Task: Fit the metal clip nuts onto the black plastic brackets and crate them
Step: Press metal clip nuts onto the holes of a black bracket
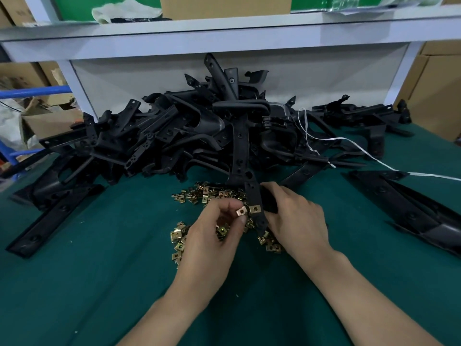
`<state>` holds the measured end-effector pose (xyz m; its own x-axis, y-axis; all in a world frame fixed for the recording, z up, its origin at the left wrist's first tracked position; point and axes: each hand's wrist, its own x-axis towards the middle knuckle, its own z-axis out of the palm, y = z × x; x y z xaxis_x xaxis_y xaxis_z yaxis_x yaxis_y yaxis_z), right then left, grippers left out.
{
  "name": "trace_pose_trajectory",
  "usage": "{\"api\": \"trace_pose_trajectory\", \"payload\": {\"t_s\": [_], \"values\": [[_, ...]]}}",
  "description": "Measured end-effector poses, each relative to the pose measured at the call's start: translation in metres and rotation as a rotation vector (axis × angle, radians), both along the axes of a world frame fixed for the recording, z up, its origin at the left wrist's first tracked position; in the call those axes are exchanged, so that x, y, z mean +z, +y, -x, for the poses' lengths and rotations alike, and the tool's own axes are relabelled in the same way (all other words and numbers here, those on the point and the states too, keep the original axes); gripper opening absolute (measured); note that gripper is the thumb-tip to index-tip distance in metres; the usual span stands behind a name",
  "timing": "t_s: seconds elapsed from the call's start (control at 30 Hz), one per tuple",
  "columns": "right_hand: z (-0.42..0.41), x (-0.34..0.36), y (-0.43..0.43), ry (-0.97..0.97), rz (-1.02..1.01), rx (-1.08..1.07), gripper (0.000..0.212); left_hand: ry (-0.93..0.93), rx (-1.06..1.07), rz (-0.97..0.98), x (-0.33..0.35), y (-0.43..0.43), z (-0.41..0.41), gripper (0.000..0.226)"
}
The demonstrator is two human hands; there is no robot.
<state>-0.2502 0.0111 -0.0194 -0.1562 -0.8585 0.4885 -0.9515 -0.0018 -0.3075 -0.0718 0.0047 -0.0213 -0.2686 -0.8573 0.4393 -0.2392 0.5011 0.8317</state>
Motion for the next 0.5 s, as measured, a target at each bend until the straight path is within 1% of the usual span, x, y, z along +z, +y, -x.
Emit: {"api": "trace_pose_trajectory", "payload": {"t_s": [0.17,0.3,0.5], "values": [[0.0009,-0.0001,-0.0004,0.010,0.007,0.017,0.042,0.071,-0.033,-0.122,0.0021,-0.0008,0.0011,0.021],[0.0011,-0.0007,-0.0003,0.009,0.002,0.021,0.039,0.092,-0.035,-0.146,0.0036,-0.0008,0.0012,0.021],[0.0000,-0.0015,0.0007,0.055,0.013,0.023,0.038,0.084,0.005,-0.125,0.0037,-0.0025,0.0007,0.022]]}}
